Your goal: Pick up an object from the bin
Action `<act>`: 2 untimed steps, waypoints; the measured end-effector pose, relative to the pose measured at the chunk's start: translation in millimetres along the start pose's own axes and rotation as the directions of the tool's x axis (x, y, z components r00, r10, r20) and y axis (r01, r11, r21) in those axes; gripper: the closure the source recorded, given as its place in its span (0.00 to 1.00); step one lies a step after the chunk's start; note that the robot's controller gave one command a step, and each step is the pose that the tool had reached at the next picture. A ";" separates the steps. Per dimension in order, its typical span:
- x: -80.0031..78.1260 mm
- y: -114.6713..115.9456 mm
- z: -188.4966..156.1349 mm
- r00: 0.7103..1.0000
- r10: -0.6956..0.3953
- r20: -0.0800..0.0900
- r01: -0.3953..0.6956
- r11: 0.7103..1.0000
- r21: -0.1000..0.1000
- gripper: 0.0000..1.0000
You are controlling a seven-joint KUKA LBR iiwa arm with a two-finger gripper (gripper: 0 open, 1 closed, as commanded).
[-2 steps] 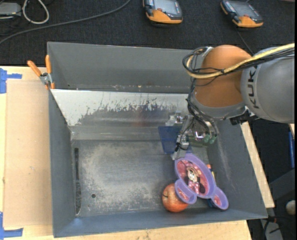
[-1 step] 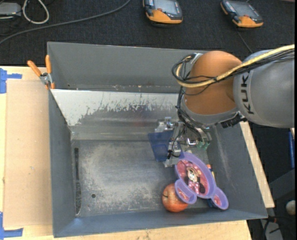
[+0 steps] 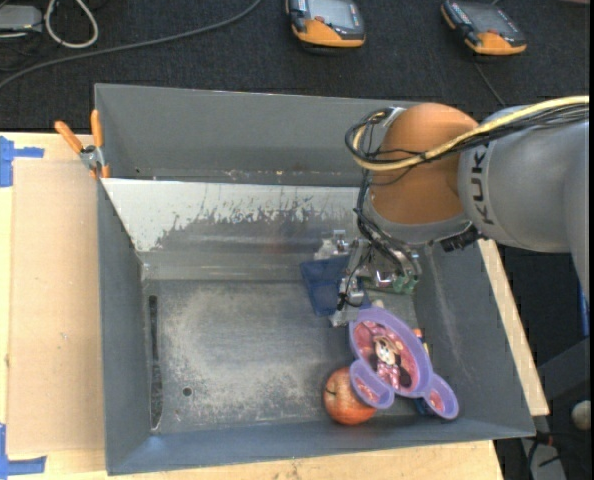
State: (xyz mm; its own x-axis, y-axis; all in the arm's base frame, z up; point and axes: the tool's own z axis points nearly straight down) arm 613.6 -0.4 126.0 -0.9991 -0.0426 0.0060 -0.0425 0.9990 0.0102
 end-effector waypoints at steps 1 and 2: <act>22.3 6.5 -6.6 1.000 0.022 0.002 -0.022 1.000 -0.004 1.00; 26.7 -56.1 -27.4 0.998 -0.069 0.001 0.069 0.998 -0.003 1.00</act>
Offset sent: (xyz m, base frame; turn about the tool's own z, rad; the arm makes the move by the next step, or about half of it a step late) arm -0.0249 -0.0690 0.0321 -0.0721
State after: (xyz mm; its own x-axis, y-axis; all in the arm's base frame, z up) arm 589.5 -57.8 153.0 -0.9937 -0.1118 0.0040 -0.1117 0.9936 0.0137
